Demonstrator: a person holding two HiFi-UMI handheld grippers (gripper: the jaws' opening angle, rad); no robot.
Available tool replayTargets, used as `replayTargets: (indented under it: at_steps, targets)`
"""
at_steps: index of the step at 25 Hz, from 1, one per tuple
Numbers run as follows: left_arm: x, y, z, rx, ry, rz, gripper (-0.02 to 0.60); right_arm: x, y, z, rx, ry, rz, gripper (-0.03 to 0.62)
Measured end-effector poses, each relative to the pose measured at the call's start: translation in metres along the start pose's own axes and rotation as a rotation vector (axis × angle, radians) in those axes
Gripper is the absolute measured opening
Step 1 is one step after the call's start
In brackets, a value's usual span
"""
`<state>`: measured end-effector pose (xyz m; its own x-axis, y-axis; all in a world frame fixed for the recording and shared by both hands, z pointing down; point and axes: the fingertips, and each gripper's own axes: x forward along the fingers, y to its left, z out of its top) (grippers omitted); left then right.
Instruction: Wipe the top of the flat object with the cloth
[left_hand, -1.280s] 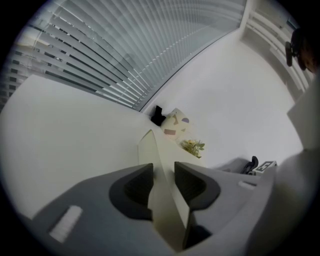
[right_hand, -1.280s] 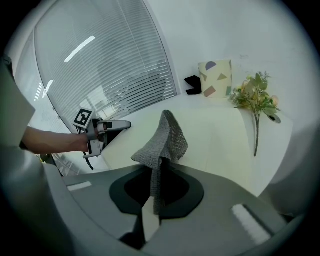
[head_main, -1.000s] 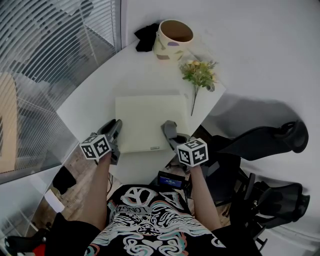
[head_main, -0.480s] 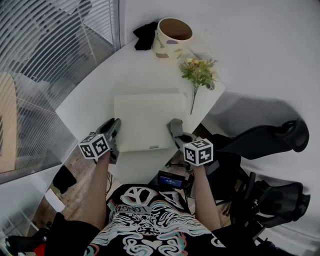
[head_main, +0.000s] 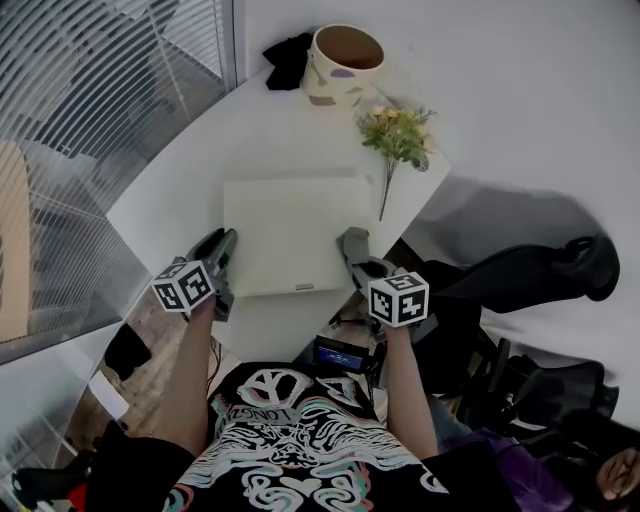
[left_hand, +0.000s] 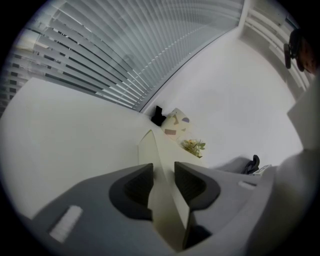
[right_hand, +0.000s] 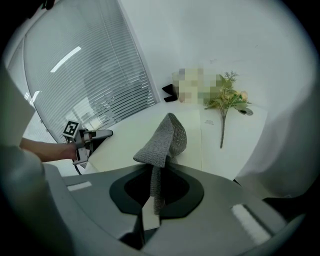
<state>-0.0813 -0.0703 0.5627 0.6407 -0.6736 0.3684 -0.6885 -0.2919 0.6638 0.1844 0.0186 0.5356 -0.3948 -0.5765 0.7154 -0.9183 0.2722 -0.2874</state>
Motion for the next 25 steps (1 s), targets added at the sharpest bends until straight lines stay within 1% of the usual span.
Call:
replayTargets:
  at_steps: [5,8,20,25]
  targets:
    - [-0.001,0.000,-0.002,-0.004,0.002,-0.001,0.187,-0.005,-0.009,-0.001,0.026,-0.024,-0.041,0.012]
    - [0.000,0.001,0.002,0.008,0.003,-0.003,0.187,-0.004,-0.014,0.004,0.031,-0.039,-0.064,0.012]
    - [0.001,-0.001,-0.001,0.006,0.005,-0.010,0.187,0.003,-0.029,0.017,0.018,-0.028,-0.152,0.012]
    - [0.001,0.000,0.000,0.004,0.003,-0.009,0.187,0.009,-0.033,0.027,0.009,-0.035,-0.171,0.012]
